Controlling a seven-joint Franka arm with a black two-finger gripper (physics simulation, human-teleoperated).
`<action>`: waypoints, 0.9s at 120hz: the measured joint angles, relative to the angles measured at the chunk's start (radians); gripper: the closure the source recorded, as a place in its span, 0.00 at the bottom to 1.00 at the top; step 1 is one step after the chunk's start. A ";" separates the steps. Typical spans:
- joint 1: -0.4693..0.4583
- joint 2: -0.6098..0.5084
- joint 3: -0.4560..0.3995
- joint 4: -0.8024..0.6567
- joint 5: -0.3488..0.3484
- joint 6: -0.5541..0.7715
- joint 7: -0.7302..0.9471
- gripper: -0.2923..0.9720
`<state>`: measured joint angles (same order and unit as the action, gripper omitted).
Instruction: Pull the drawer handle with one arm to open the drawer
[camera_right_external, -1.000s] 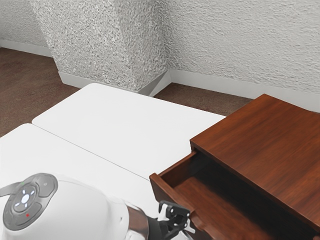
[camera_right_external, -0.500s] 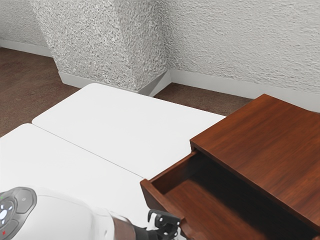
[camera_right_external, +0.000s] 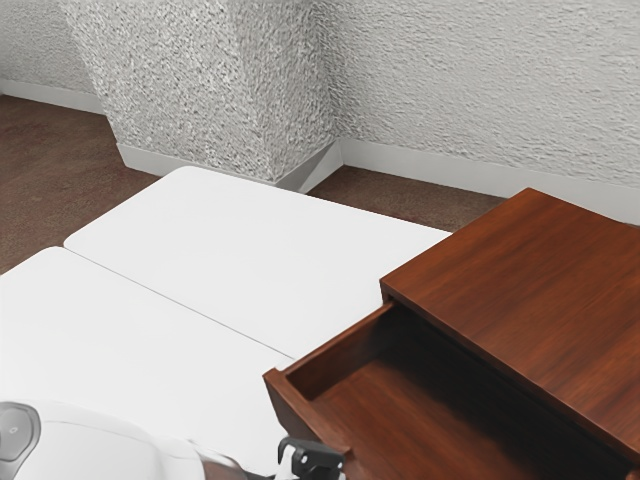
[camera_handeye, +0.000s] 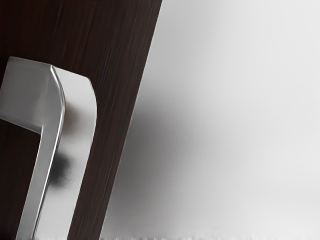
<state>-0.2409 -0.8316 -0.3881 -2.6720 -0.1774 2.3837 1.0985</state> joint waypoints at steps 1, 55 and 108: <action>0.000 -0.002 0.000 -0.001 0.000 -0.001 0.000 0.23; -0.020 -0.071 0.013 -0.032 -0.014 -0.072 -0.020 0.22; -0.020 -0.085 0.015 -0.009 -0.019 -0.081 -0.034 0.26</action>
<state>-0.2608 -0.9167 -0.3729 -2.6805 -0.1966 2.3024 1.0641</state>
